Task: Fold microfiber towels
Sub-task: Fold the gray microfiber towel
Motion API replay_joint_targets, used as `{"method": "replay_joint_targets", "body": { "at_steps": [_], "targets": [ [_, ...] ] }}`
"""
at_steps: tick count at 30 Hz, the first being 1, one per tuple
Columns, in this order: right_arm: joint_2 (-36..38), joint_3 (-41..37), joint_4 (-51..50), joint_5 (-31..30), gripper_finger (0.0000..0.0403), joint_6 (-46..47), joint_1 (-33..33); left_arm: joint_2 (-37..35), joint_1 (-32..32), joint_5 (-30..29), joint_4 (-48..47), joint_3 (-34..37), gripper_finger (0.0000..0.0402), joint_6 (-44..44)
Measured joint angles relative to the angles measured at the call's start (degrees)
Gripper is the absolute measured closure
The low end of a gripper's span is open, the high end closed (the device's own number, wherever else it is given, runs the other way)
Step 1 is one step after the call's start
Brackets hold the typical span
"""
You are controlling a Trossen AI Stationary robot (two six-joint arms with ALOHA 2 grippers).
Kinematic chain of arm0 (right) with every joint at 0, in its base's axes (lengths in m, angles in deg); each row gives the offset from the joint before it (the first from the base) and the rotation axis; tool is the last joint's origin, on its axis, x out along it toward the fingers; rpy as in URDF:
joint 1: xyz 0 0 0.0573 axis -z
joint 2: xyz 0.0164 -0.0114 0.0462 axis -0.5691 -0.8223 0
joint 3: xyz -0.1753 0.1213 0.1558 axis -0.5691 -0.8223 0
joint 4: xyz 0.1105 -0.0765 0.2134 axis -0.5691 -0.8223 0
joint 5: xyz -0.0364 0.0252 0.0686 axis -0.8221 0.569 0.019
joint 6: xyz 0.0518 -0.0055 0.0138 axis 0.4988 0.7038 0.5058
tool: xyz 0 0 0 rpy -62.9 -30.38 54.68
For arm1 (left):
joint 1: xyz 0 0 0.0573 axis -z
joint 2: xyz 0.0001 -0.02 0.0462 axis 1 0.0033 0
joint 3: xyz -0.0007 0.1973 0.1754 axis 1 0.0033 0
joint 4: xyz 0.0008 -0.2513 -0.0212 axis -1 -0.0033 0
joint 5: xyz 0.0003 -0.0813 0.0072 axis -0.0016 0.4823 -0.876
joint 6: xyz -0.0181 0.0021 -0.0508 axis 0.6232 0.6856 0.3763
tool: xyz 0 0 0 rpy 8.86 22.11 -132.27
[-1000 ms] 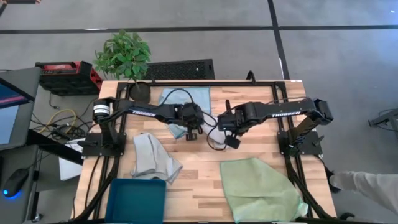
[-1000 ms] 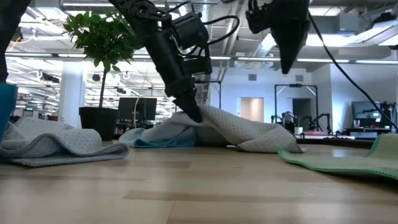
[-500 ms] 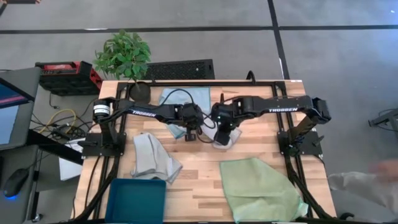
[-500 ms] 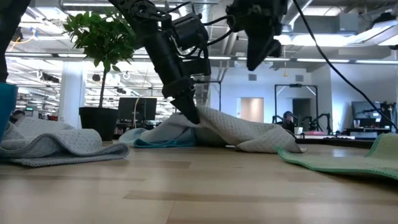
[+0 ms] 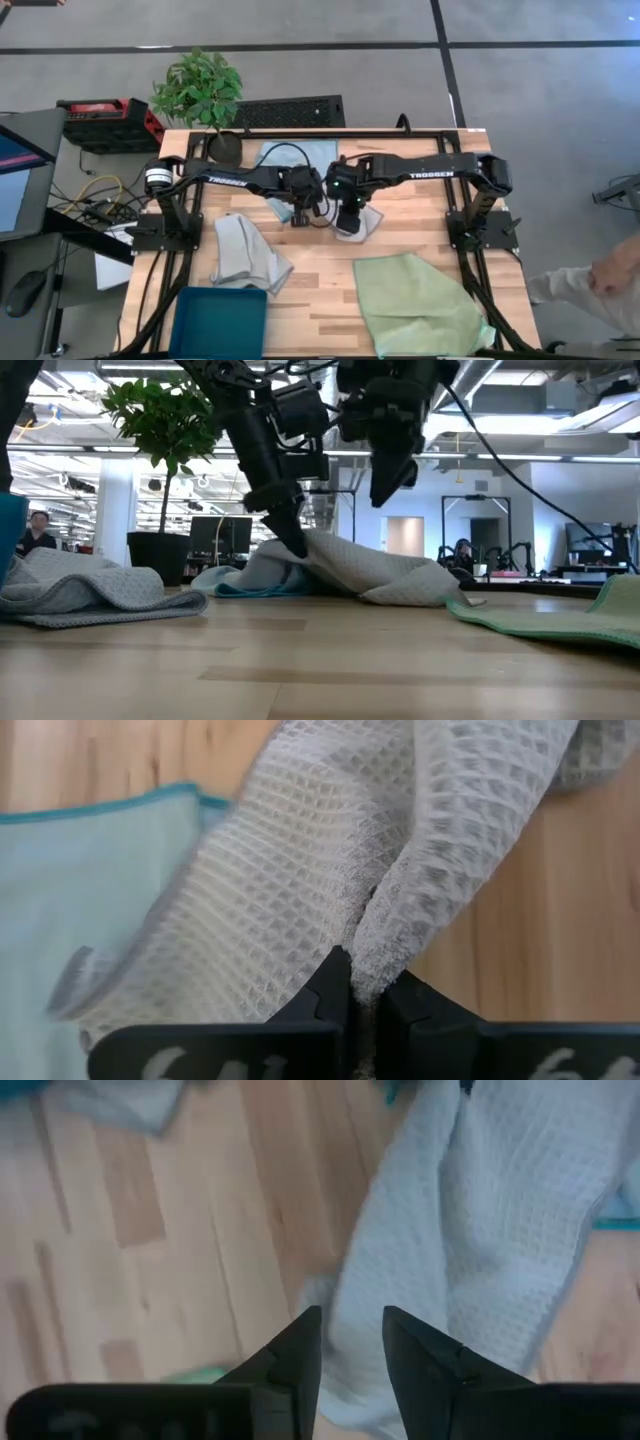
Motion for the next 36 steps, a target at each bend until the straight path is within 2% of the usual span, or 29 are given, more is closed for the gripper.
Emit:
{"method": "replay_joint_targets", "body": {
  "at_steps": [7, 15, 20, 27, 31, 36],
  "targets": [
    [-0.23, -0.03, 1.09, -0.15, 0.0274, -5.68, 1.76, -0.19, -0.23, 0.77, -4.57, 0.1, 0.0401, -4.14],
    [0.34, 0.05, -4.4, -0.1, 0.0276, -4.3, 4.67, -4.2, -0.56, 5.94, -6.21, 0.05, 0.0401, -6.13],
    [-0.31, -0.08, -6.41, 0.86, 0.0276, -3.53, 4.86, -4.59, -0.75, 6.02, -7.07, 0.05, 0.0401, -6.13],
    [-0.32, -4.15, 0.51, 5.88, 0.0276, -4.61, 3.64, -4.57, -0.71, 6.37, -8.16, 0.05, 0.0401, -6.54],
    [-0.29, -8.2, 5.45, 11.56, 0.0276, -4.7, 3.96, -4.5, -0.71, 6.72, -8.43, 0.07, 0.0401, -6.65],
    [-0.29, -12.56, 10.95, 12.31, 0.0276, -2.06, 4.57, -4.48, -0.69, 6.83, -8.59, 0.1, 0.0401, -6.66]
  ]
}}
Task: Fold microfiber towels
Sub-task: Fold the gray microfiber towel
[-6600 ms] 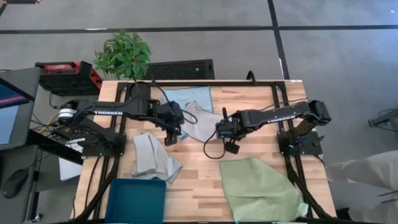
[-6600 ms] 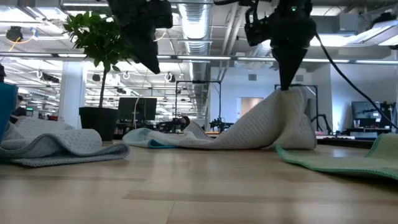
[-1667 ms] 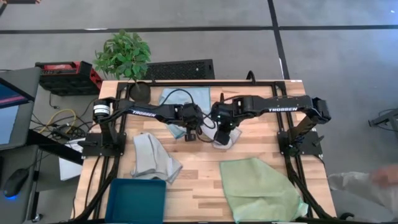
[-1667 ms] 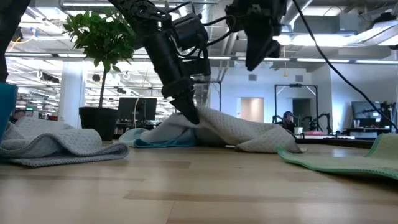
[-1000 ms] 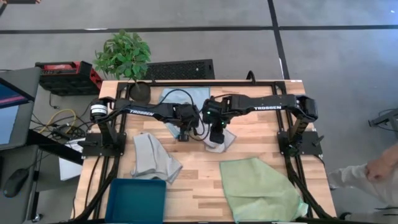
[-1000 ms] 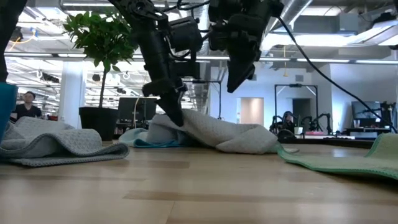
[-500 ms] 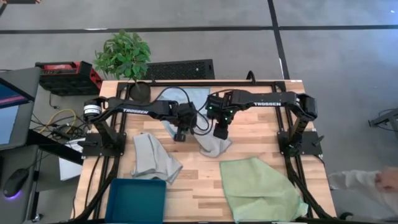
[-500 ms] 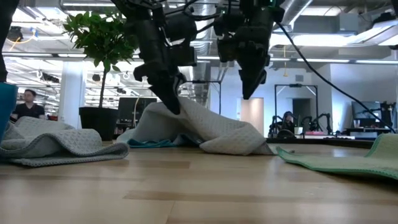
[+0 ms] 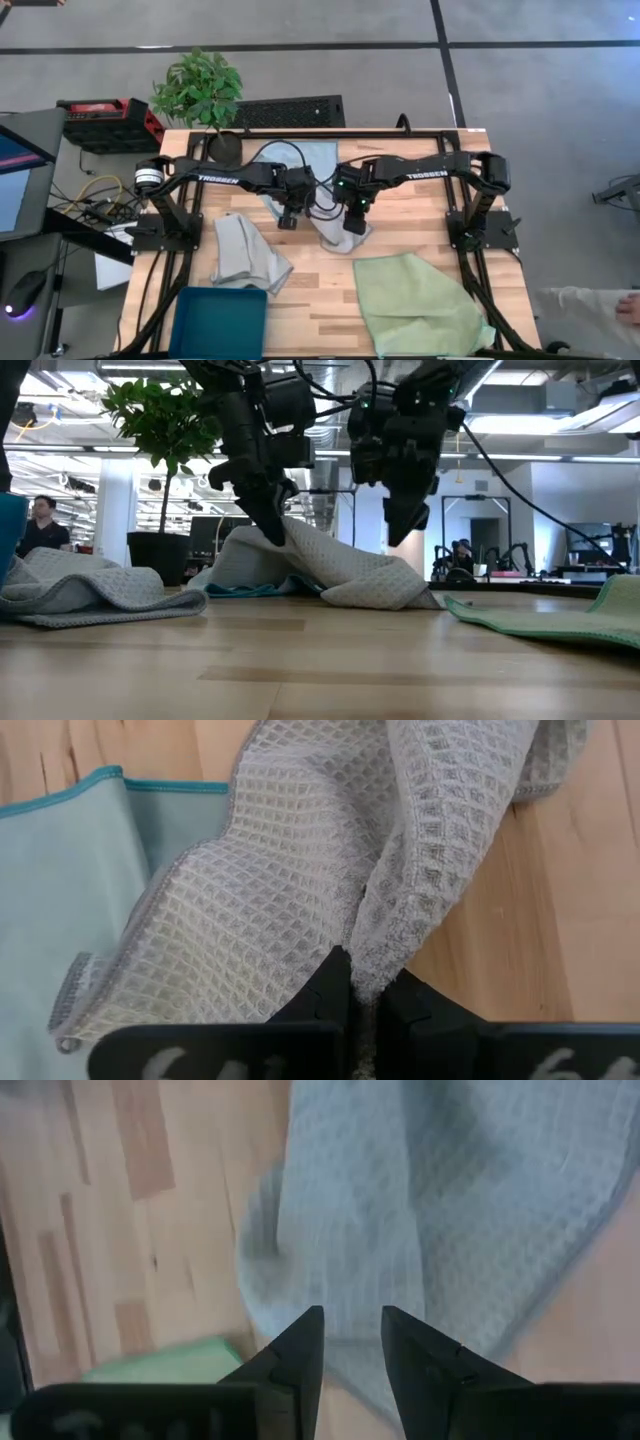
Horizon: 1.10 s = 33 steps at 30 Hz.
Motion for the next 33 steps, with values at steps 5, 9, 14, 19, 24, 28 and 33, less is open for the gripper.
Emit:
{"method": "replay_joint_targets", "body": {
  "at_steps": [5, 9, 14, 19, 24, 28, 33],
  "targets": [
    [0.02, -3.01, 6.2, -0.62, 0.0276, 5.18, 0.84, 0.0, -0.07, -0.01, -0.03, 0.0, 0.0401, 0.02],
    [0.02, -5.6, 9.37, -2.05, 0.0276, 6.38, 0.8, 0.0, -0.04, 0.0, -0.58, 0.0, 0.0401, 0.02],
    [0.02, -7.46, 12.49, -1.97, 0.0276, 6.53, 0.76, 0.0, -0.02, -0.01, -0.6, 0.0, 0.0397, 0.04],
    [0.02, -9.25, 13.81, -1.92, 0.0276, 7.41, 1.26, 0.0, -0.02, 0.62, -0.67, 0.0, 0.0393, 0.07],
    [0.02, -11.09, 16.3, -1.92, 0.0276, 7.46, 1.1, 0.0, -0.04, 1.14, -0.63, 0.0, 0.0392, 0.09],
    [0.02, -11.12, 16.54, -0.28, 0.0276, 7.42, 1.21, 0.0, -0.04, 1.14, -0.62, 0.0, 0.0392, -0.04],
    [0.0, -11.14, 17.17, 0.22, 0.0276, 6.01, 0.73, 0.0, -0.04, 1.16, -0.6, 0.0, 0.0391, -0.22]
  ]
}}
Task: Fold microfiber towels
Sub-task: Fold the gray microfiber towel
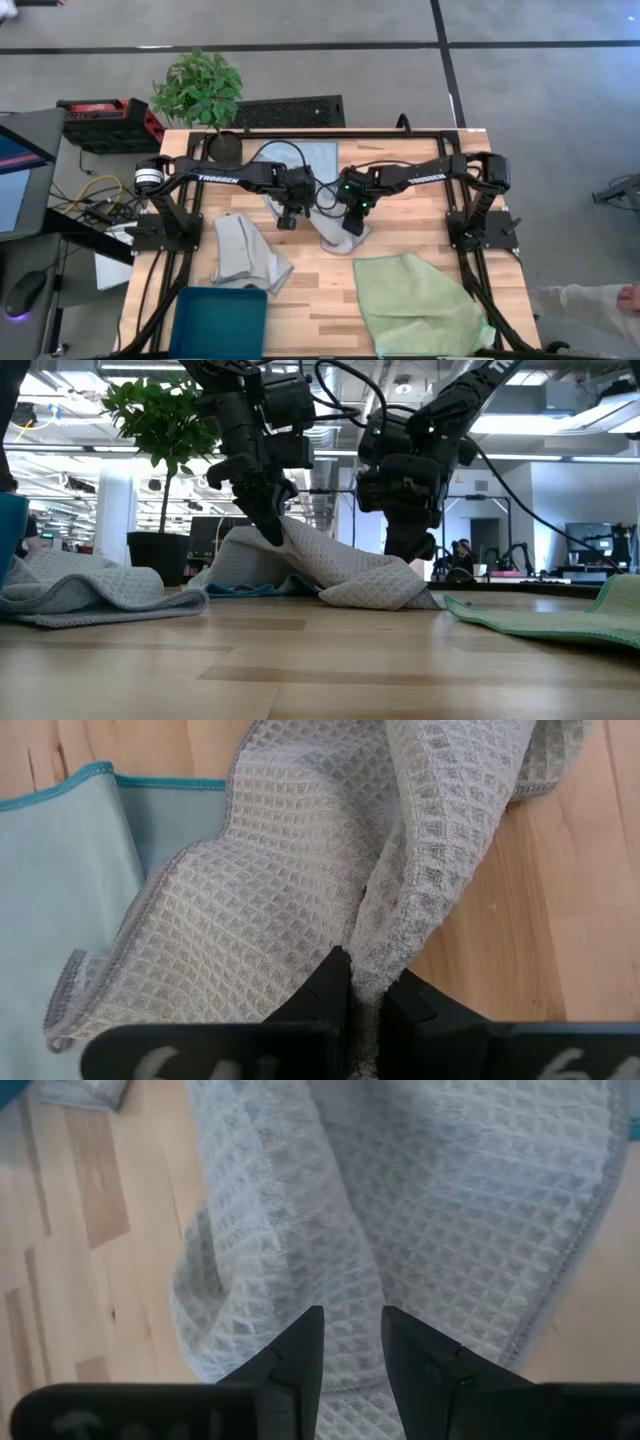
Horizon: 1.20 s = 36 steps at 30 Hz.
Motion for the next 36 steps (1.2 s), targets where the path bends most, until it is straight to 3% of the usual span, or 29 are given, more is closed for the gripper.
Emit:
{"method": "replay_joint_targets", "body": {
  "at_steps": [17, 20, 25, 36],
  "targets": [
    [-4.43, 0.04, 0.1, 0.41, 0.0278, -1.15, -2.81, 0.0, 0.02, 0.11, -0.26, 0.0, 0.0391, -0.72],
    [-4.48, 0.04, -0.05, 0.44, 0.03, -1.0, -2.84, 0.0, -0.02, -0.18, -0.26, 0.0, 0.0391, -0.71],
    [-3.6, -0.07, -0.42, 0.44, 0.0388, -1.33, -2.91, 0.0, -0.04, -1.29, -0.33, -0.01, 0.0391, -0.7],
    [8.52, -0.07, -6.21, -4.39, 0.0399, -0.71, -2.96, -0.02, -0.1, -1.57, -1.48, -0.07, 0.0391, 1.84]
  ]
}}
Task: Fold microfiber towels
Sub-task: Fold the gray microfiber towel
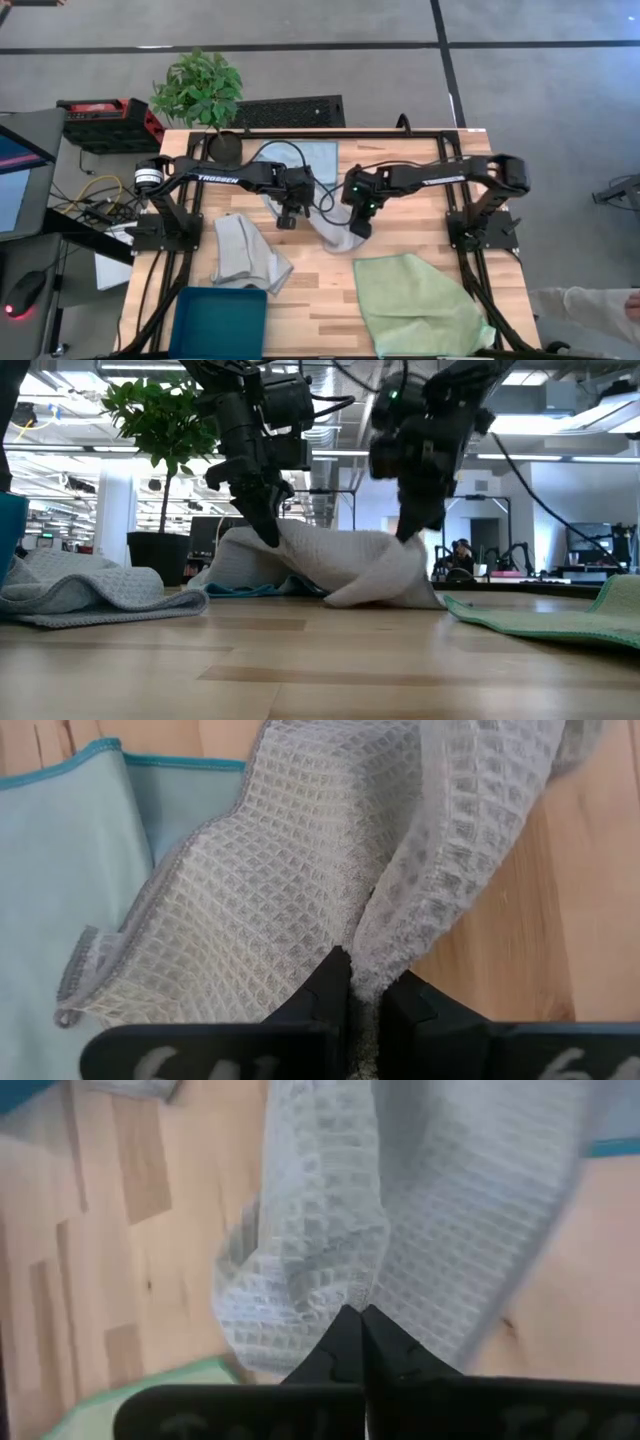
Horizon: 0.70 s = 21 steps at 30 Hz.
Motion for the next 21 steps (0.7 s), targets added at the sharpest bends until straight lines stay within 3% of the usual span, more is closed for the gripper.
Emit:
{"method": "replay_joint_targets", "body": {
  "at_steps": [10, 14, 21],
  "targets": [
    [13.1, 0.04, -11.94, -13.88, 0.0401, 4.05, 0.09, -0.02, -3.23, -2.41, -5.17, -8.77, 0.0391, 6.56],
    [18.09, 0.13, -15.42, -19.54, 0.0402, 4.5, 1.03, 0.0, -4.84, -5.66, -7.89, -14.16, 0.0397, 6.02],
    [25.02, 0.15, -16.79, -29.27, 0.0402, 3.1, 6.27, 0.32, -8.38, -5.19, -8.07, -19.91, 0.0399, 2.33]
  ]
}}
